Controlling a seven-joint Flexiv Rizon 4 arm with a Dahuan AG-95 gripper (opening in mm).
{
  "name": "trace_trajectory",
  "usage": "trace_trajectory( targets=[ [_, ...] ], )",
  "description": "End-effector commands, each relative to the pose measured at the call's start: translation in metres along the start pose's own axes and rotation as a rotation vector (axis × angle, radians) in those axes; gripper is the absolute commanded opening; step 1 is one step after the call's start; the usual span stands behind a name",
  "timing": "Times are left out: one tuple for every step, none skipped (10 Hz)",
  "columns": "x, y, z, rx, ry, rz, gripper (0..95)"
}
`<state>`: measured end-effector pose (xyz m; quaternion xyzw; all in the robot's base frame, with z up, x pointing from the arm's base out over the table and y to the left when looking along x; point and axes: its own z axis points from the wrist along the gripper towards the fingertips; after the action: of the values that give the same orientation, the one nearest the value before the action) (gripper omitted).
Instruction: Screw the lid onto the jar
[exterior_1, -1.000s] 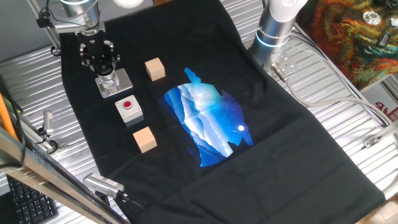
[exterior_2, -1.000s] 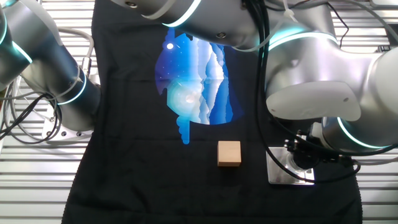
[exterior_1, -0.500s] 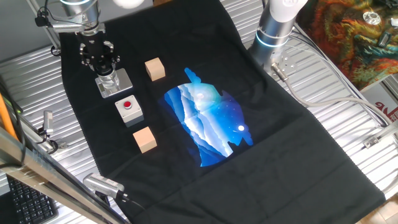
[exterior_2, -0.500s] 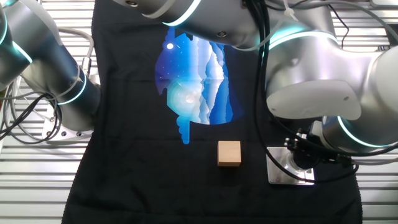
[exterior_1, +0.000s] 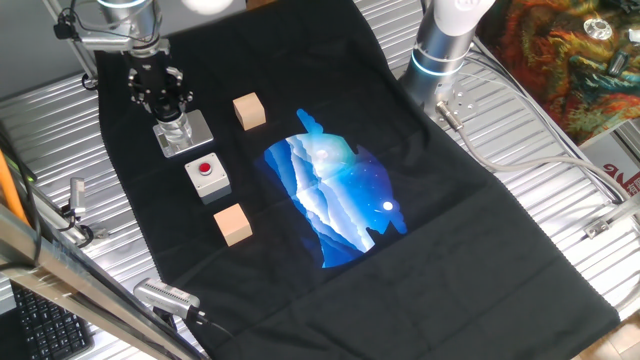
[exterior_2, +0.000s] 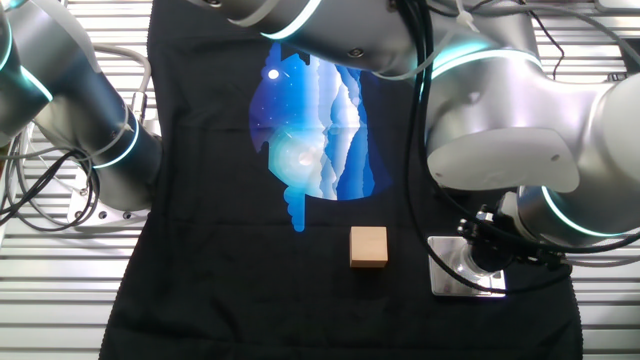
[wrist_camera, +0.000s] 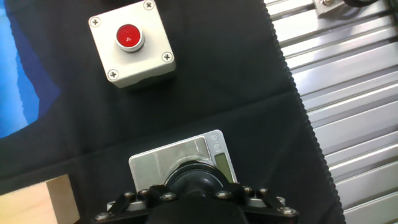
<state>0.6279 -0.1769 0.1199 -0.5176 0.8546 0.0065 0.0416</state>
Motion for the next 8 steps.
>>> trace_trajectory(
  targets=[
    [0.0002, 0.0001, 0.0004, 0.008, -0.004, 0.048, 0.0],
    [0.0002, 0.0001, 0.0004, 0.012, -0.008, 0.083, 0.0],
    [0.0002, 0.0001, 0.0004, 0.014, -0.009, 0.102, 0.0],
    [0.0002, 0.0001, 0.0004, 0.014, -0.009, 0.116, 0.0],
    [0.0002, 0.0001, 0.0004, 0.015, -0.01, 0.154, 0.0],
    [0.0002, 0.0001, 0.0005, 0.015, -0.01, 0.176, 0.0],
    [0.0002, 0.0001, 0.0005, 0.017, -0.011, 0.201, 0.0],
    [0.0002, 0.0001, 0.0005, 0.017, -0.012, 0.213, 0.0]
  ],
)
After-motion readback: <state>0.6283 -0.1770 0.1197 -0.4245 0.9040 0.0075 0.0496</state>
